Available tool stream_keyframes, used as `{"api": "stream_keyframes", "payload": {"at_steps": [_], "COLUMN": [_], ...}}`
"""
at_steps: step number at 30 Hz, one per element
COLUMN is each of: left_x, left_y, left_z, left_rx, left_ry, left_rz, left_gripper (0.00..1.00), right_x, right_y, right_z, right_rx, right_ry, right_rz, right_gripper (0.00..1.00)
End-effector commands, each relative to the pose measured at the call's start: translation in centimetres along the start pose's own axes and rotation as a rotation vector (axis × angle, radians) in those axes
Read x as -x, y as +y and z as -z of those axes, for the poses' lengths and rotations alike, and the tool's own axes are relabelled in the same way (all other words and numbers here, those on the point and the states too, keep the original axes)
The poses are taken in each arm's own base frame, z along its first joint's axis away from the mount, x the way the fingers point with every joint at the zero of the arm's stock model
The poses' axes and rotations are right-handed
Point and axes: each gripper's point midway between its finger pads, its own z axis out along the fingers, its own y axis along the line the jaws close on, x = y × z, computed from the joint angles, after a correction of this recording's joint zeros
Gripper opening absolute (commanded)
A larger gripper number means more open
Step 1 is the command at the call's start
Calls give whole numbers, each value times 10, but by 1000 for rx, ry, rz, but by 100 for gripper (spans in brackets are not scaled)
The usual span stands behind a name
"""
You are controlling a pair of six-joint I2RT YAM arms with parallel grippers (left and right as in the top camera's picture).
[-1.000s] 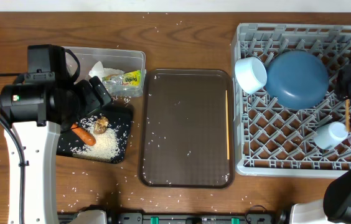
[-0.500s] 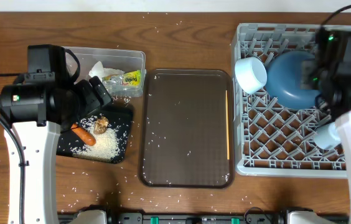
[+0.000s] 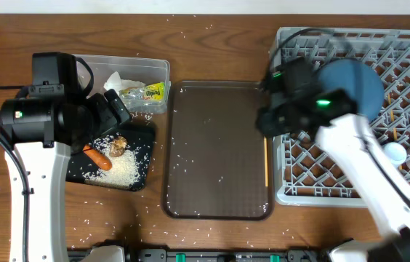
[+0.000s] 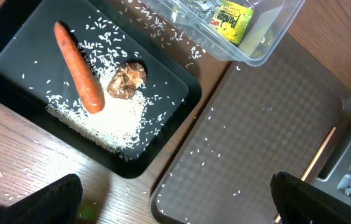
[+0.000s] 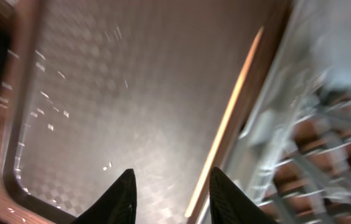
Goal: Sort waste into correct bins and load items into the dishwasher rack
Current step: 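Grasp the second chopstick on the brown tray with the right gripper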
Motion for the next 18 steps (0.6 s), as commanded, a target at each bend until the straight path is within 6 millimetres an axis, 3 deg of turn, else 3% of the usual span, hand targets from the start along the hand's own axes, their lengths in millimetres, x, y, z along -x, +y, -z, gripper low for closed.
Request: {"api": "stream_keyframes", "payload": {"at_steps": [1, 5, 11, 18], "left_x": [0, 0, 0, 0], "left_y": [3, 3, 3, 3], "left_z": [1, 1, 1, 1], "left_rx": [12, 12, 12, 12], "left_ry": [-6, -7, -6, -6], "left_rz": [-7, -7, -7, -7], "left_gripper": [98, 98, 98, 98], "right_x": [-16, -22, -33, -55], "right_y": [-3, 3, -32, -44], "right_z": [-38, -69, -102, -135], "right_rx": [-135, -172, -384, -432], "right_ry": [81, 126, 157, 264], "right_rz": [-126, -104, -237, -241], "right_gripper": [37, 37, 39, 39]}}
